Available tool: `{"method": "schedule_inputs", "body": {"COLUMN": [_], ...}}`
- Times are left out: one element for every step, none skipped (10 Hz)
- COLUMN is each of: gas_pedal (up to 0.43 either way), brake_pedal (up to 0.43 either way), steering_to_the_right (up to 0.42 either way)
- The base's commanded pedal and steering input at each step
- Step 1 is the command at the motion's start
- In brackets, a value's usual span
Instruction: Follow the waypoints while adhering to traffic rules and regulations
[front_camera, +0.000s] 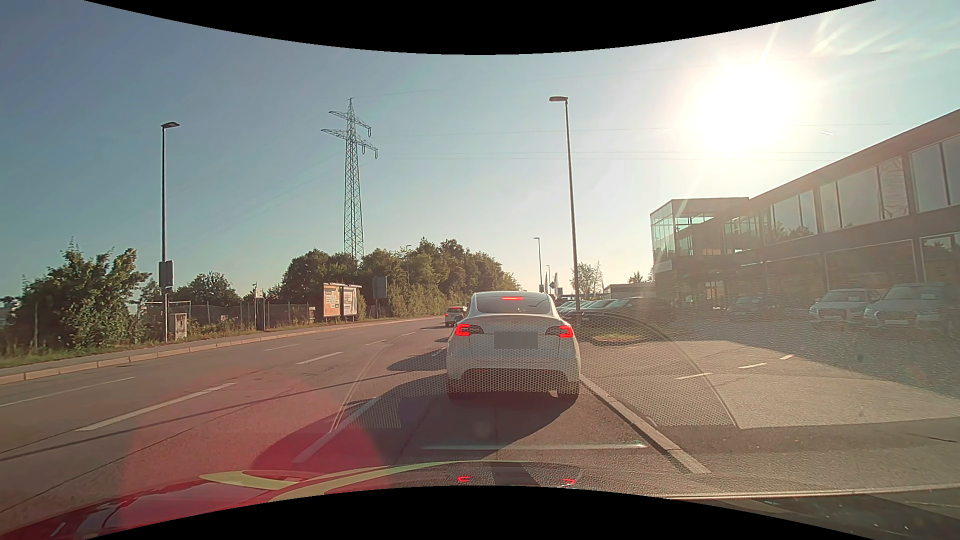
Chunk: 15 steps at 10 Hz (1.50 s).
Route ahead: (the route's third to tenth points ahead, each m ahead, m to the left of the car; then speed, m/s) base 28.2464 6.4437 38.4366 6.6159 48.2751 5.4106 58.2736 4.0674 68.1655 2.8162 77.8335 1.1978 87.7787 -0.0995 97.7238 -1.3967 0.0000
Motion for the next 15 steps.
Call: {"method": "schedule_inputs", "body": {"gas_pedal": [0.000,0.000,0.000,0.000,0.000,0.000,0.000,0.000,0.000,0.000,0.000,0.000,0.000,0.000,0.000], "brake_pedal": [0.000,0.000,0.000,0.000,0.000,0.000,0.000,0.000,0.000,0.000,0.000,0.000,0.000,0.000,0.000], "steering_to_the_right": [0.009,0.009,0.009,0.009,0.009,0.009,0.009,0.009,0.009,0.009,0.009,0.009,0.009,0.009,0.009]}}
